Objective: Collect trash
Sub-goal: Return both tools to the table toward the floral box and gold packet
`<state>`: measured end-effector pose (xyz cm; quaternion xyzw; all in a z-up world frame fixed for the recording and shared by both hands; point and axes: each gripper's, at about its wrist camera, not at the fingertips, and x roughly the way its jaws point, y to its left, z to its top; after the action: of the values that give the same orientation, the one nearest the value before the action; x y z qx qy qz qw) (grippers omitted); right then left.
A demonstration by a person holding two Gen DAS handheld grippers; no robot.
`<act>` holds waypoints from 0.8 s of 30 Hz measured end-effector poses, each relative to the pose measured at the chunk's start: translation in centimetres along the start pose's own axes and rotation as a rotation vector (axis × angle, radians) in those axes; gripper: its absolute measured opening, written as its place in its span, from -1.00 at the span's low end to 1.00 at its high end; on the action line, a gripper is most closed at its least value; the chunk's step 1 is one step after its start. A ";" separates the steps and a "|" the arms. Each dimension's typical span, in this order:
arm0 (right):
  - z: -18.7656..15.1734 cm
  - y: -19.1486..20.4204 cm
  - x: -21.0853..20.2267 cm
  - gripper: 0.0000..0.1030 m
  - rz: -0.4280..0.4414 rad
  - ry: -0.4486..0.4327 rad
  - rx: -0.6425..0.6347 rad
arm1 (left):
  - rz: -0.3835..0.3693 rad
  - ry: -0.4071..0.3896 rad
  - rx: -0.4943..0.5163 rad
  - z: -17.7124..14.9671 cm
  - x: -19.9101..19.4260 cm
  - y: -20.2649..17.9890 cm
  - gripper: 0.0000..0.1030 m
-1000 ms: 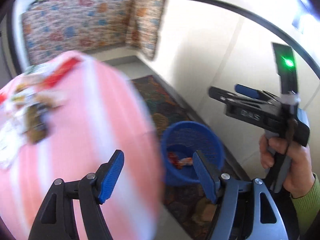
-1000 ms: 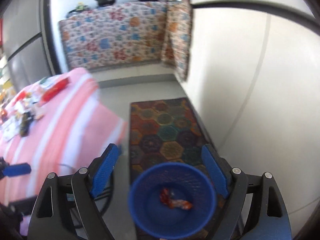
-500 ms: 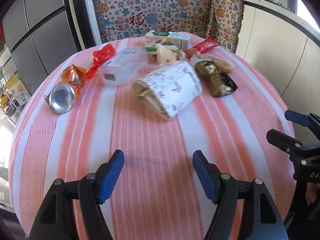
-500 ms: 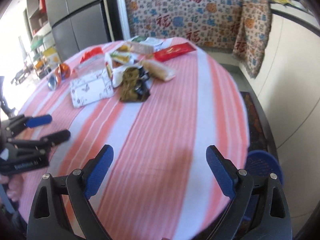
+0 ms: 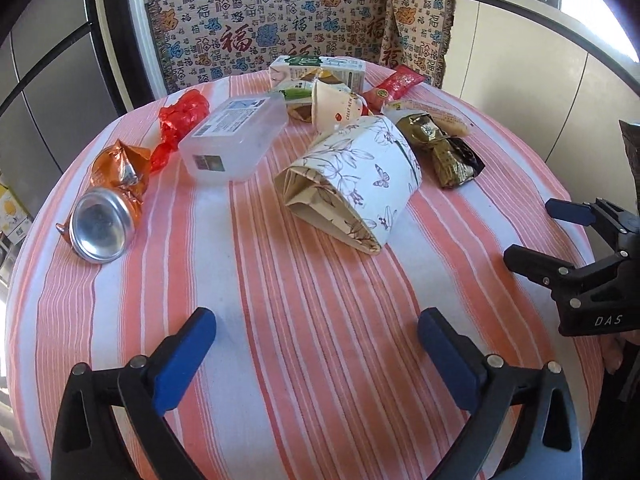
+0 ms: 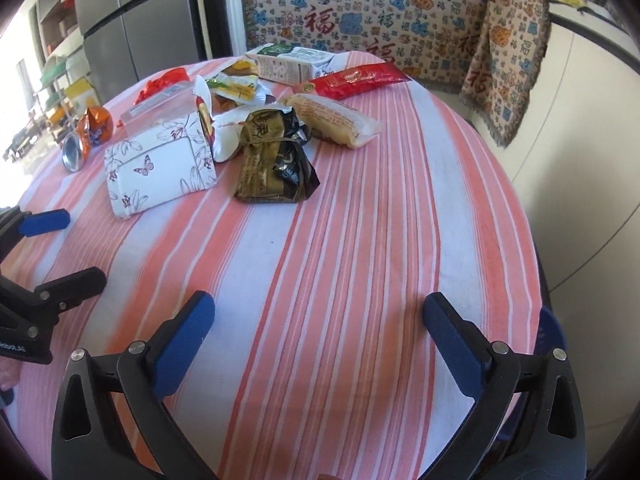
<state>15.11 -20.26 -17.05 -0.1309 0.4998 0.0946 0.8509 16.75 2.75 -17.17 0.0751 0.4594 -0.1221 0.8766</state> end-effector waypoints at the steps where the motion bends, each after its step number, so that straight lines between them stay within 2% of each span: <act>1: -0.1 0.0 -0.1 0.99 -0.001 -0.001 0.001 | -0.010 0.000 0.011 0.2 0.2 0.0 1.00; 6: -0.2 0.0 -0.2 0.99 0.000 -0.002 0.001 | -0.063 0.000 0.069 1.2 0.8 0.0 1.00; 16: -0.2 0.0 -0.3 0.99 -0.001 -0.003 0.002 | -0.227 0.004 0.293 4.1 2.9 0.1 1.00; 24: -0.2 -0.1 -0.3 0.99 -0.001 -0.003 0.004 | -0.281 0.008 0.395 6.6 4.7 -1.1 1.00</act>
<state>14.81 -20.41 -16.86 -0.1294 0.4986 0.0936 0.8520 24.22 -0.58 -17.26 0.1810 0.4361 -0.3298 0.8175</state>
